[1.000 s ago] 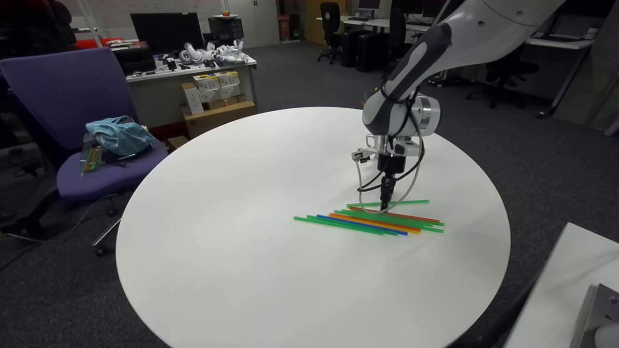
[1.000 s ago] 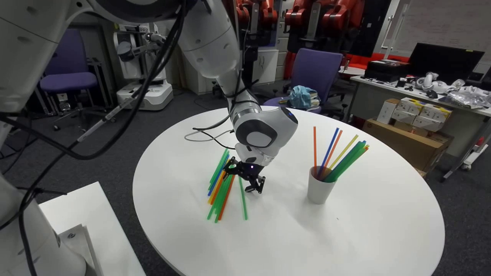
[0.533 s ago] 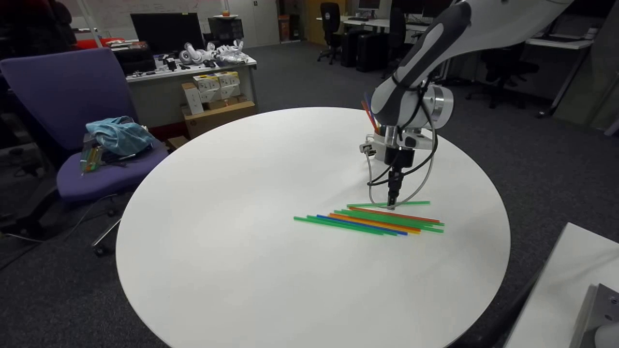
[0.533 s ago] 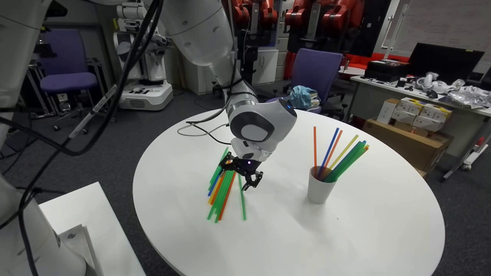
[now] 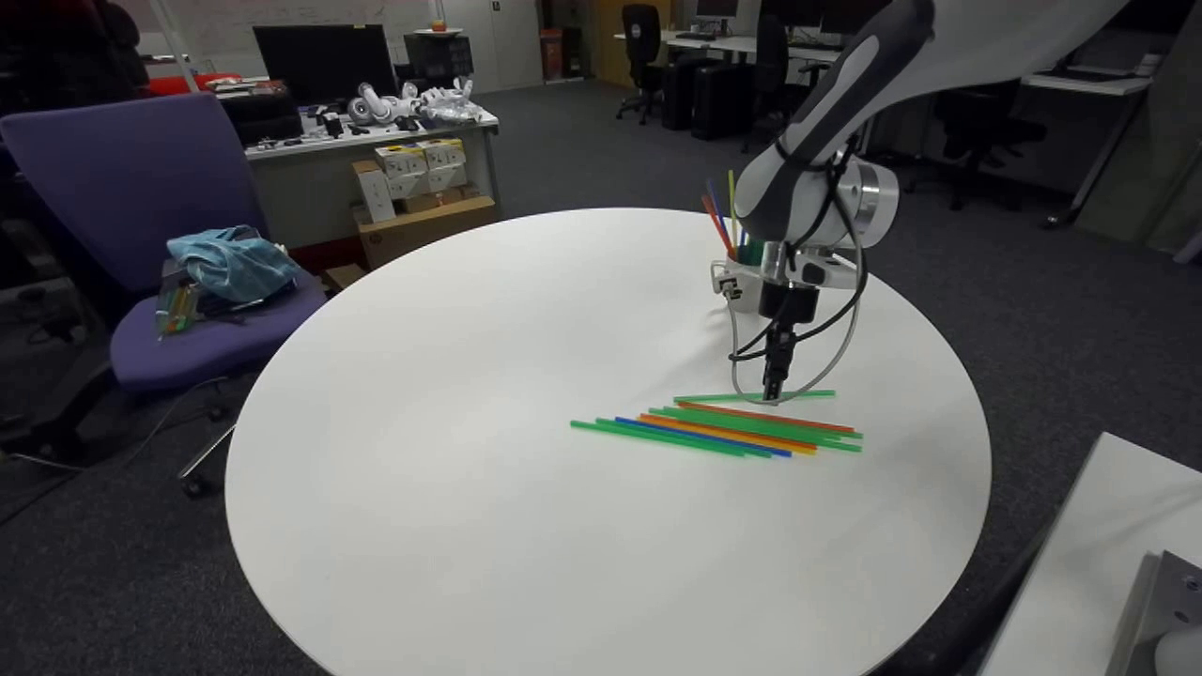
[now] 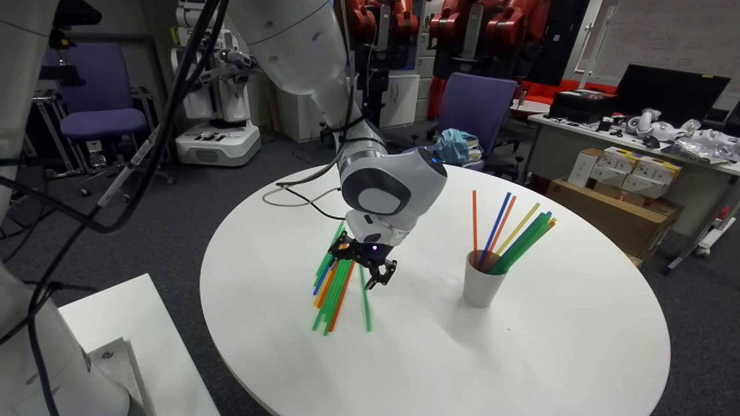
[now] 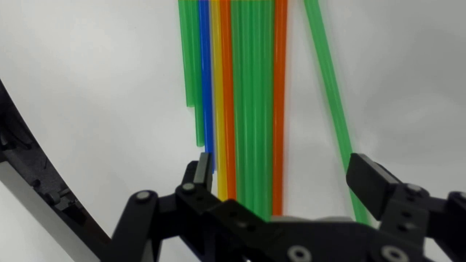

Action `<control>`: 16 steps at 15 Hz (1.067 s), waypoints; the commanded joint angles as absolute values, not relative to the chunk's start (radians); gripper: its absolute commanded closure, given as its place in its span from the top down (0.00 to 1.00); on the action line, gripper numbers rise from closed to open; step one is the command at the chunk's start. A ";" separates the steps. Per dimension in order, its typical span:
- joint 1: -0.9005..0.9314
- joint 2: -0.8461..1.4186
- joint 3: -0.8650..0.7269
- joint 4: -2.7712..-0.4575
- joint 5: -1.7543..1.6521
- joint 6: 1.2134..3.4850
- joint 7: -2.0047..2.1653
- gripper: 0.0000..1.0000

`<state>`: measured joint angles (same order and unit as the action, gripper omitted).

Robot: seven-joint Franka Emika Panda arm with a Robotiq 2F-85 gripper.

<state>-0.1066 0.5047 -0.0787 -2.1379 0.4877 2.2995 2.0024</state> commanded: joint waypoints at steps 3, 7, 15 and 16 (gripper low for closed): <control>-0.124 0.474 -0.094 -2.171 0.522 2.373 1.947 1.00; -0.133 0.480 -0.104 -2.177 0.523 2.373 1.942 1.00; -0.163 0.492 -0.125 -2.196 0.520 2.367 1.931 1.00; -0.166 0.492 -0.124 -2.199 0.524 2.365 1.928 1.00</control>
<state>-0.1470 0.5135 -0.1257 -2.1681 0.4941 2.3585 1.9767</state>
